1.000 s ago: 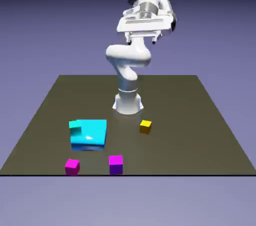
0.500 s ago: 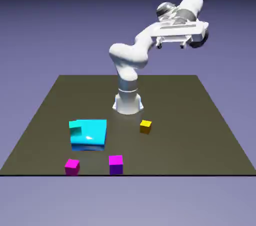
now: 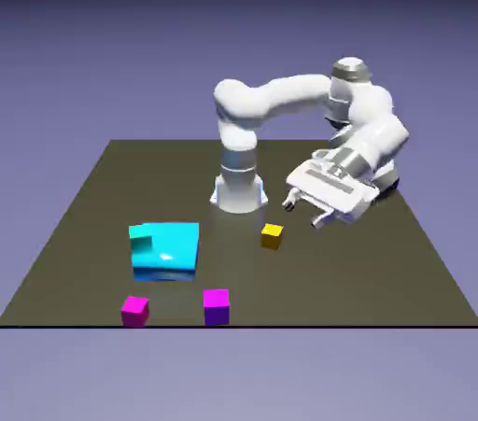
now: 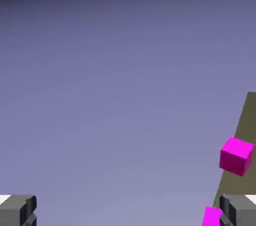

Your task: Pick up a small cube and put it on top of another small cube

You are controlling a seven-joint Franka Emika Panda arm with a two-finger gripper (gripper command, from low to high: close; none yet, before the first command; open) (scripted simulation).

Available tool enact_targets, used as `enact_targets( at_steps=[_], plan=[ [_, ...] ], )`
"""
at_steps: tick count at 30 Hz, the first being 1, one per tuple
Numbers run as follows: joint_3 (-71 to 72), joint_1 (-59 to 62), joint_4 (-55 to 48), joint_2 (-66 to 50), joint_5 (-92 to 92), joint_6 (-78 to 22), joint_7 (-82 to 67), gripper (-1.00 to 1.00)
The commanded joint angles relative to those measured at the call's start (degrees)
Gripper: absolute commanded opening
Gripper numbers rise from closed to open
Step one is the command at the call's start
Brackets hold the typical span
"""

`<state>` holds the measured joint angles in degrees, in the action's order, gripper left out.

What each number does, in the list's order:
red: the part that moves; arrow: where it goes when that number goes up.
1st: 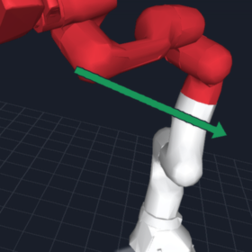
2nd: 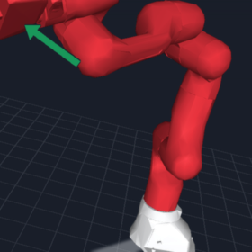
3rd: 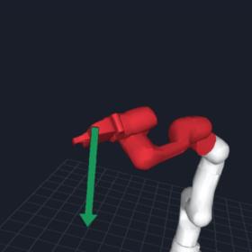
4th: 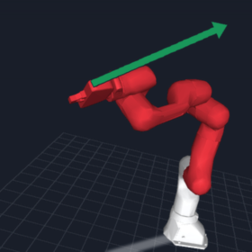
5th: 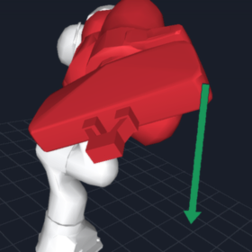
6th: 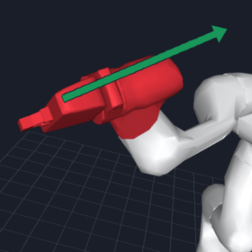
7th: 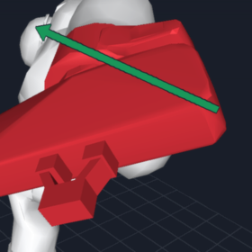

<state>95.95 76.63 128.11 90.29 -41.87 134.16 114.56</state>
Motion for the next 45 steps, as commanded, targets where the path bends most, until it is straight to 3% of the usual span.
enact_targets(
  at_steps=[1,8,11,12,16,32,41,42,45],
  plan=[
    [2.08,1.68,-0.71,1.25,-0.91,-0.86,1.56,0.0],
    [13.01,10.49,-4.46,7.82,-5.68,-5.4,9.78,0.0],
    [17.87,15.75,-6.2,10.61,-9.63,0.65,9.41,0.0],
    [17.87,15.75,-6.2,10.61,-9.63,0.65,9.41,-1.0],
    [12.66,10.64,-3.5,6.96,-4.85,-4.72,9.86,-1.0],
    [0.52,15.7,29.72,-22.71,23.65,18.86,12.73,-1.0],
    [9.62,28.75,28.86,-23.36,22.16,30.34,13.87,-1.0],
    [9.62,28.75,28.86,-23.36,22.16,30.34,13.87,1.0],
    [6.68,24.6,29.23,-23.24,22.72,26.75,13.51,1.0]
  ],
)
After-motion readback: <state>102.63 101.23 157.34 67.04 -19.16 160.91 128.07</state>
